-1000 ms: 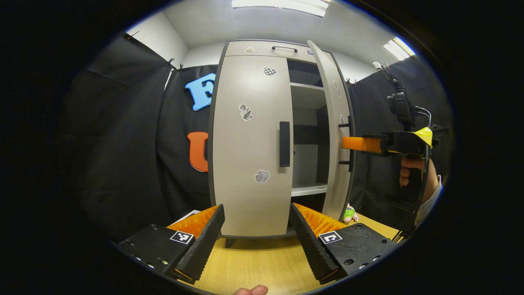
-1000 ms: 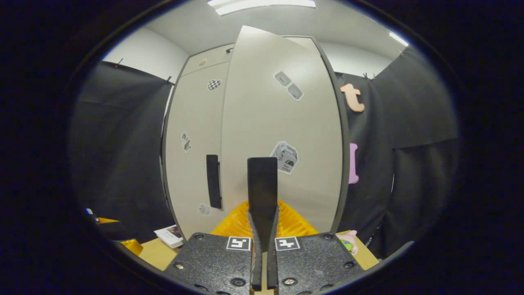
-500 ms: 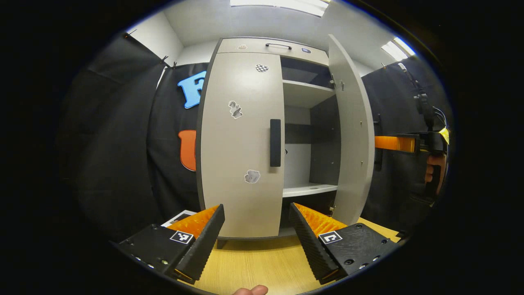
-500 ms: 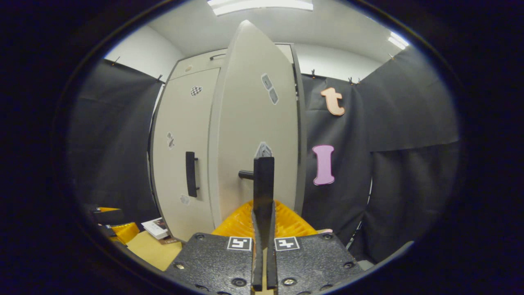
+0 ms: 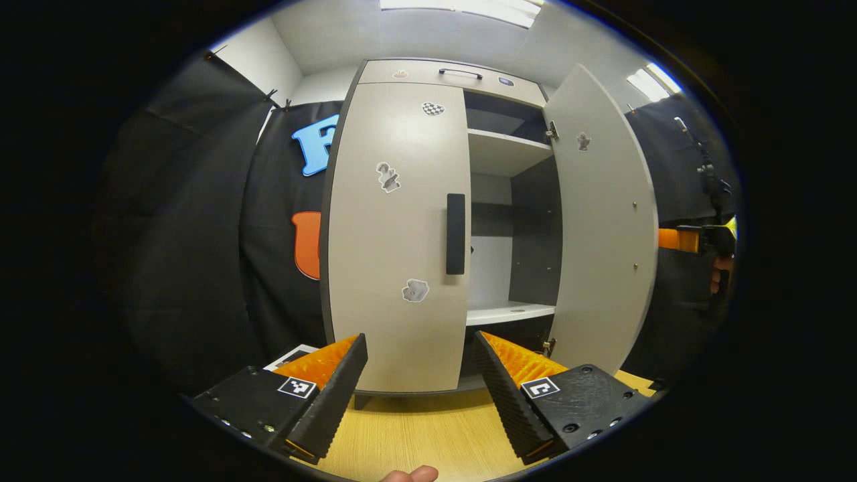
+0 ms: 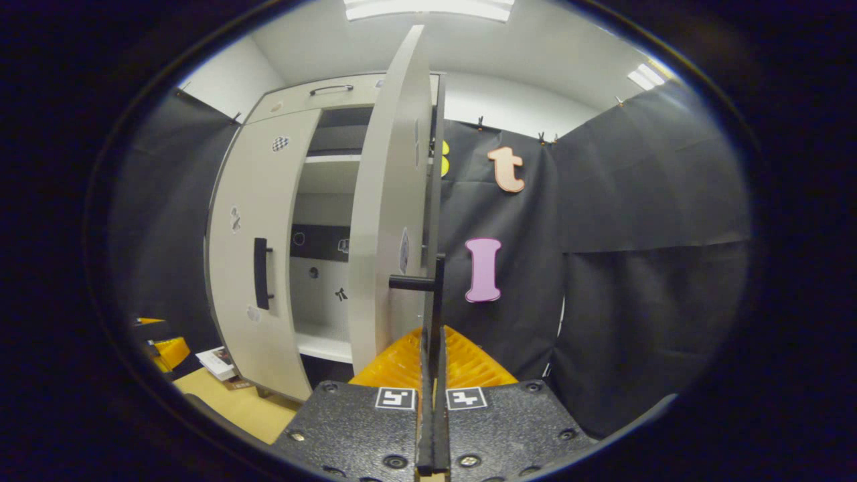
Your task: Open the right door of the double-door shoe cabinet with the right hand, and open the left door with the left hand.
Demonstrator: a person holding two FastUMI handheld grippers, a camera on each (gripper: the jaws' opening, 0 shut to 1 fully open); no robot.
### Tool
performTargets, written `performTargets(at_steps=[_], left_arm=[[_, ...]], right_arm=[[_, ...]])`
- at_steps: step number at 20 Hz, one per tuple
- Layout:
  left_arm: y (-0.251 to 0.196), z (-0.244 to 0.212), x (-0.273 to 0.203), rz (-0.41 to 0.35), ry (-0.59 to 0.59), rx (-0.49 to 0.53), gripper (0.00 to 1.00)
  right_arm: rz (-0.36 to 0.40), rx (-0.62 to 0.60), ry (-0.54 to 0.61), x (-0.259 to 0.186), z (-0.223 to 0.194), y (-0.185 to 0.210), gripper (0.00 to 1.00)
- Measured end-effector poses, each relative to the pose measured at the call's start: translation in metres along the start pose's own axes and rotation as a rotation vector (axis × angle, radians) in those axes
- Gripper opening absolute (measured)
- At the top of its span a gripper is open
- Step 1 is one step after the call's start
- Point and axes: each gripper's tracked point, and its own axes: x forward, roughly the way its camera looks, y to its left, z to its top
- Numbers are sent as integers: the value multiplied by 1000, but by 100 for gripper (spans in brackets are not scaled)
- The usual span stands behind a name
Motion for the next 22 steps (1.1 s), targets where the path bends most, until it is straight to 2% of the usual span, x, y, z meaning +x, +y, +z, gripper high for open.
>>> performTargets(at_steps=[2,4,5,8,12,16,20,22], left_arm=[[1,0,4,1,-1,-2,95],[3,-1,6,4,1,1,95],[3,-1,7,4,2,3,95],[4,-4,10,5,5,9,95],[7,-8,11,14,9,14,95],[10,-6,15,22,11,18,95],[13,-6,12,30,5,17,95],[16,-5,8,39,0,19,95]], right_arm=[[-40,19,-5,-1,-1,-25,4],[21,124,-10,0,-1,-17,4],[28,130,-8,1,-3,-18,4],[-7,80,-14,-6,-4,-22,2],[-55,33,-59,-52,7,-13,4],[42,72,-78,-75,14,28,4],[159,110,-39,-57,-3,74,4],[187,113,-15,-41,-14,91,4]])
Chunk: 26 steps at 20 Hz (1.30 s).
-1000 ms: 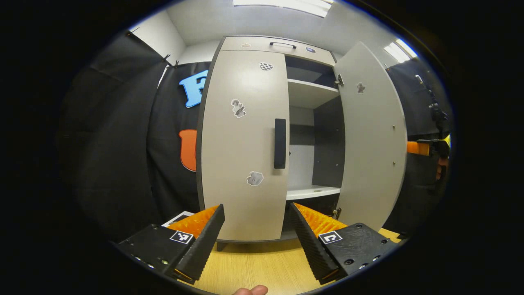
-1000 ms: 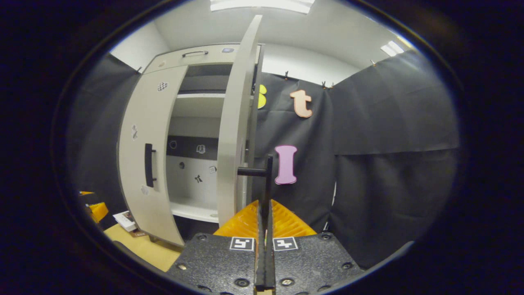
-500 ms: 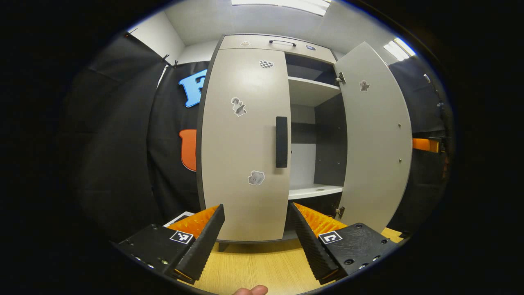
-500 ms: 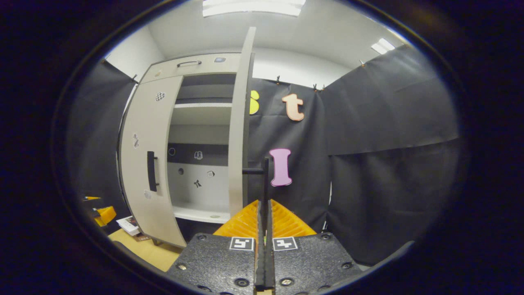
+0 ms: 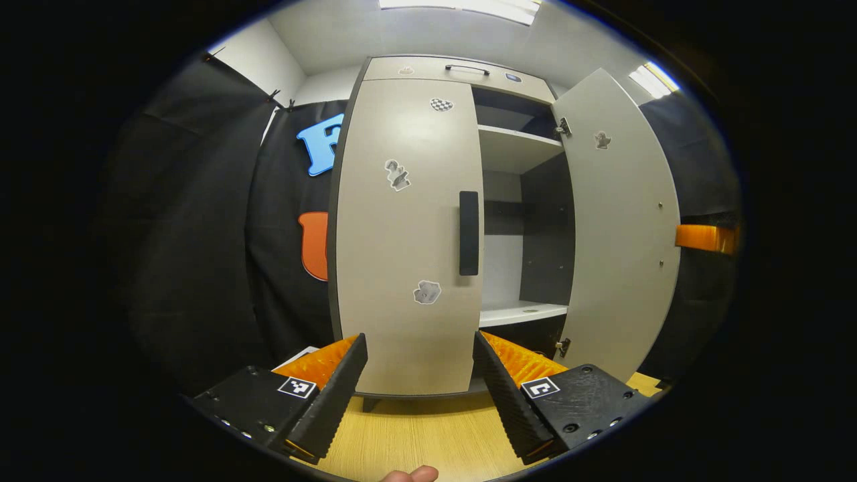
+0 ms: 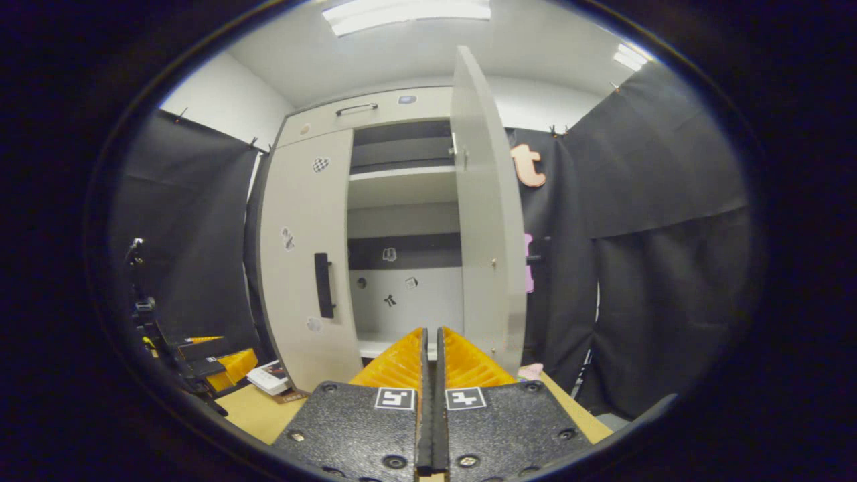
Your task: Open the right door of the double-door shoe cabinet with the right hand, and open the left door with the left hand.
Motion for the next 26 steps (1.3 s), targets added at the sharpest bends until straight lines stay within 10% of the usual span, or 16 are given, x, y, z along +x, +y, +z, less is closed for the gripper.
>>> performTargets(at_steps=[11,18,21,26], left_arm=[[27,4,-9,84,-12,-3,95],[10,15,3,56,-32,1,95],[-5,31,19,15,-55,-4,84],[-37,73,65,-81,-98,-15,95]], right_arm=[[-17,-48,44,37,-30,10,2],[-32,-23,29,41,-29,4,65],[-28,-21,46,43,-35,2,80],[-10,-48,65,41,-43,1,81]])
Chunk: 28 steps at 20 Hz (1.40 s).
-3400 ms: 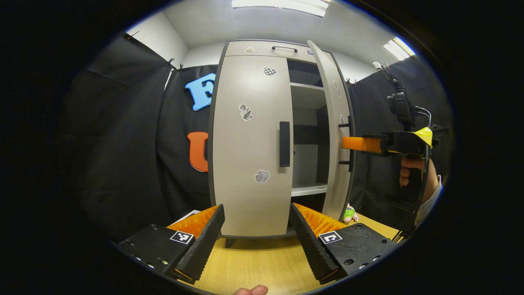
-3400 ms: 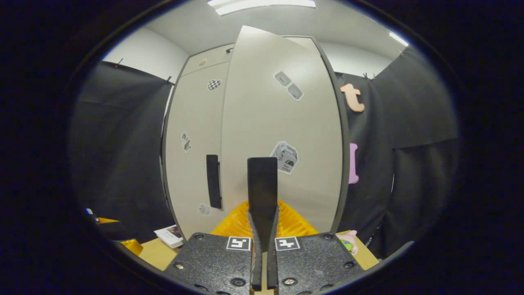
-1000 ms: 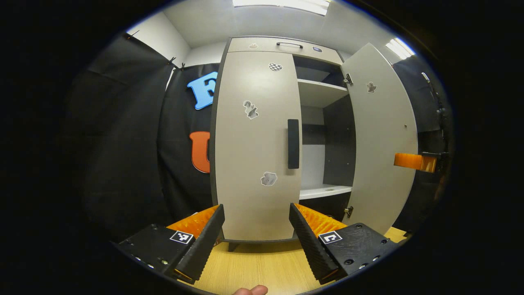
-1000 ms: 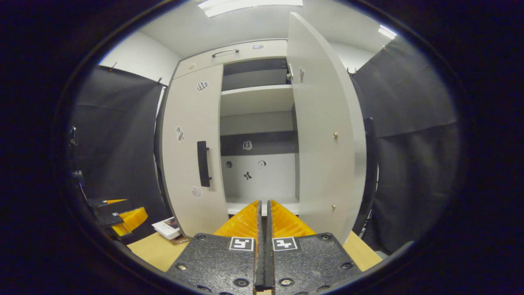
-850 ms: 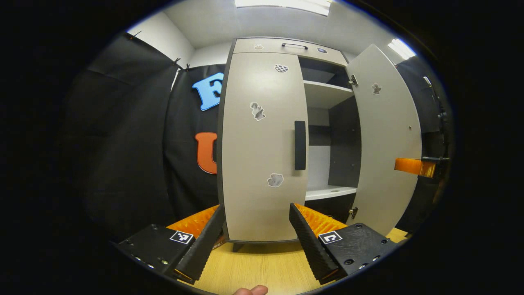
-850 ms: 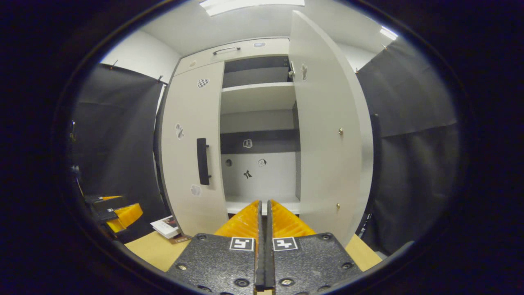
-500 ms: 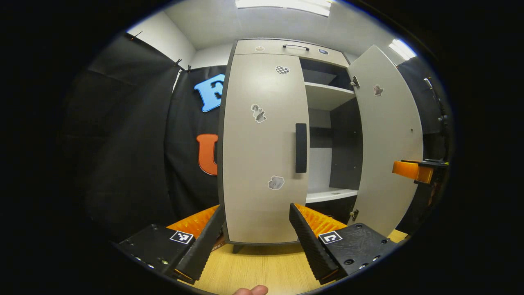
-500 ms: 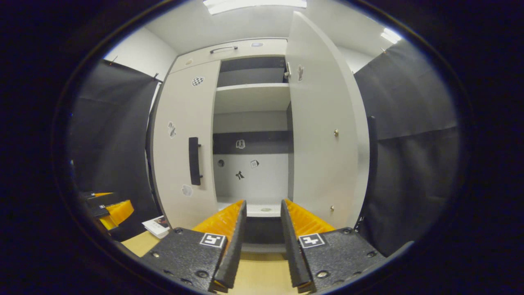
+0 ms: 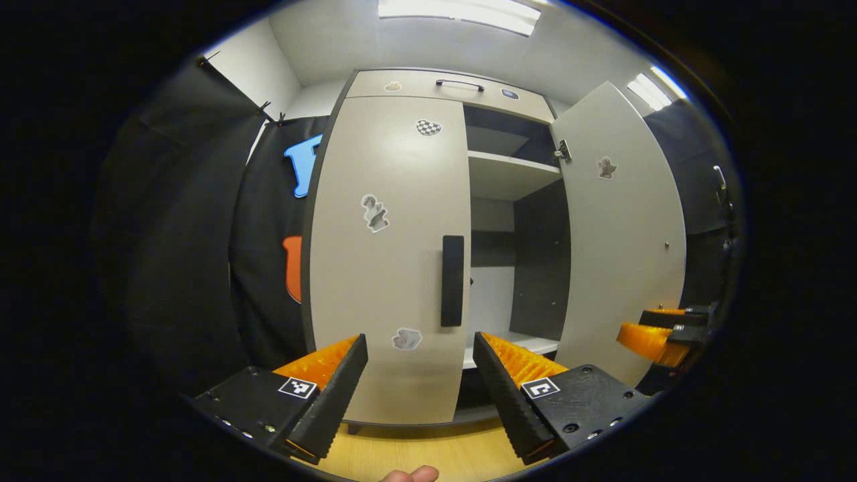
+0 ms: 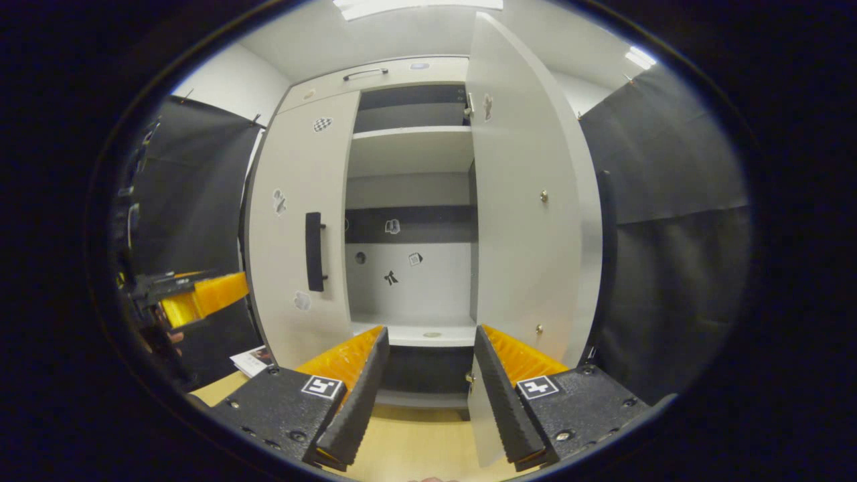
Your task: Open the right door of the double-door shoe cabinet with the right hand, and open the left door with the left hand.
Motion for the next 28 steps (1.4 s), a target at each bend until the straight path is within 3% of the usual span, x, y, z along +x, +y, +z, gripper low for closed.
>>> performTargets(at_steps=[5,11,24,27,28], left_arm=[[-16,24,59,-21,-12,37,95],[-21,1,118,-1,56,82,96],[-7,-9,145,77,95,56,95],[-5,-9,147,87,91,55,93],[-4,-9,147,91,92,54,87]], right_arm=[[30,7,-8,-6,0,7,81],[36,4,-20,-9,3,5,81],[33,-15,4,0,-3,3,81],[29,-17,9,2,-6,1,80],[27,-16,11,2,-6,0,81]])
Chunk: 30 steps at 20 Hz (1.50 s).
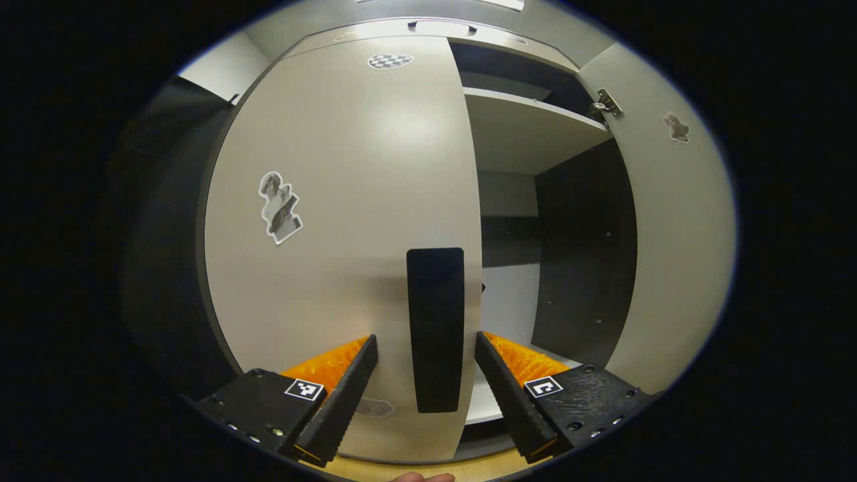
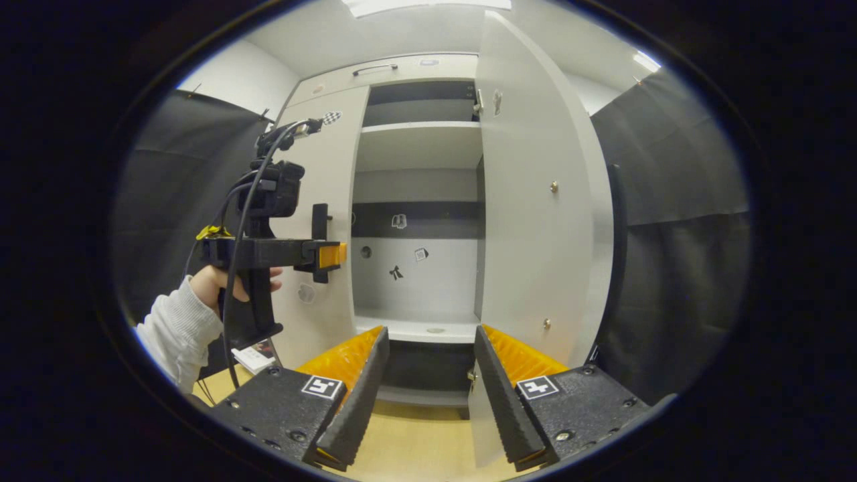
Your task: Open the right door of the double-door shoe cabinet with the right hand, and open the left door with the left hand.
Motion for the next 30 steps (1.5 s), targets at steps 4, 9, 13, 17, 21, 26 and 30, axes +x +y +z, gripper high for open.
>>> performTargets(at_steps=[4,9,13,17,21,26,30], left_arm=[[3,1,0,22,0,5,93],[8,-2,1,-1,19,-42,68],[-7,-1,1,-29,8,-22,25],[-7,-1,0,-29,-31,-31,8],[-8,-1,-1,-46,-21,-32,2],[-9,1,-19,-54,1,-8,3],[-8,2,-34,-83,7,-19,3]], right_arm=[[-10,3,-4,1,0,-3,81],[-5,20,-11,0,0,-2,81],[-1,26,-17,-4,1,-1,81],[-15,30,-37,-8,6,-5,80],[-22,18,-41,-13,7,-8,80],[-28,5,-43,-21,4,-10,80],[-32,6,-42,-27,2,-8,80]])
